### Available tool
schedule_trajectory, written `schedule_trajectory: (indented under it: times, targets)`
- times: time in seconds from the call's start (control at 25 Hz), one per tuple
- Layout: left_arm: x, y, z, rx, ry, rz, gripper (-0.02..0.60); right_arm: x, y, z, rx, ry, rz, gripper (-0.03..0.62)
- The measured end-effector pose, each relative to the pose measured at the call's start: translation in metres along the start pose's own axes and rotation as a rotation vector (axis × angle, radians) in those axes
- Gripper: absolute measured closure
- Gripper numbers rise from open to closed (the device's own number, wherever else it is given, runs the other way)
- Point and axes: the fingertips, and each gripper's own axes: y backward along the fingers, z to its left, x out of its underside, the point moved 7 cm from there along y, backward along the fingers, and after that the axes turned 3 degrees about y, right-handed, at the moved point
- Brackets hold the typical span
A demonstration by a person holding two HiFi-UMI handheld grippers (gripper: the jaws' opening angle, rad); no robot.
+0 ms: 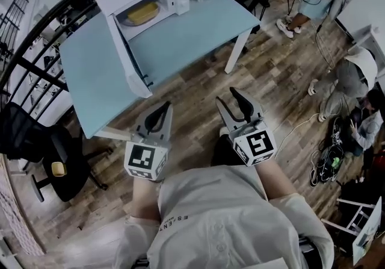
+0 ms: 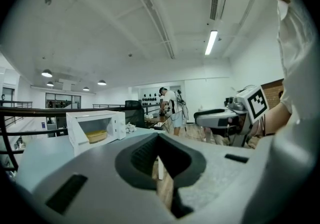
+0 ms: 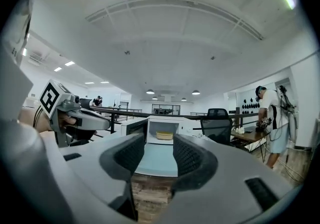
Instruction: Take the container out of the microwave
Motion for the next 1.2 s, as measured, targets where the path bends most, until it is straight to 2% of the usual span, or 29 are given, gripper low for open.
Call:
schedule_trajectory:
  times: [0.4,0.64,0.76,0.92,1.2]
  targets:
    - [-0.030,-0.123,0.003,-0.163,0.028,0.022,0.588,0.001,-0.086,-0.135,-0.173,0.018,-0.008,0.422]
    - [-0.040,-0.183,0.005,-0.268,0.062,0.027,0.588,0.003,-0.135,-0.191,-0.308,0.041,0.001,0.422]
    - [-0.040,-0.200,0.005,-0.304,0.078,0.015,0.588,0.009,-0.160,-0.207,-0.373,0.057,0.020,0.422]
    - [-0.031,-0.213,0.015,-0.352,0.098,0.049,0.588,0.017,-0.193,-0.214,-0.444,0.073,0.032,0.422]
    - [-0.027,-0.228,0.057,-0.441,0.135,0.044,0.588,0.013,-0.264,-0.217,-0.553,0.128,0.047,0.421]
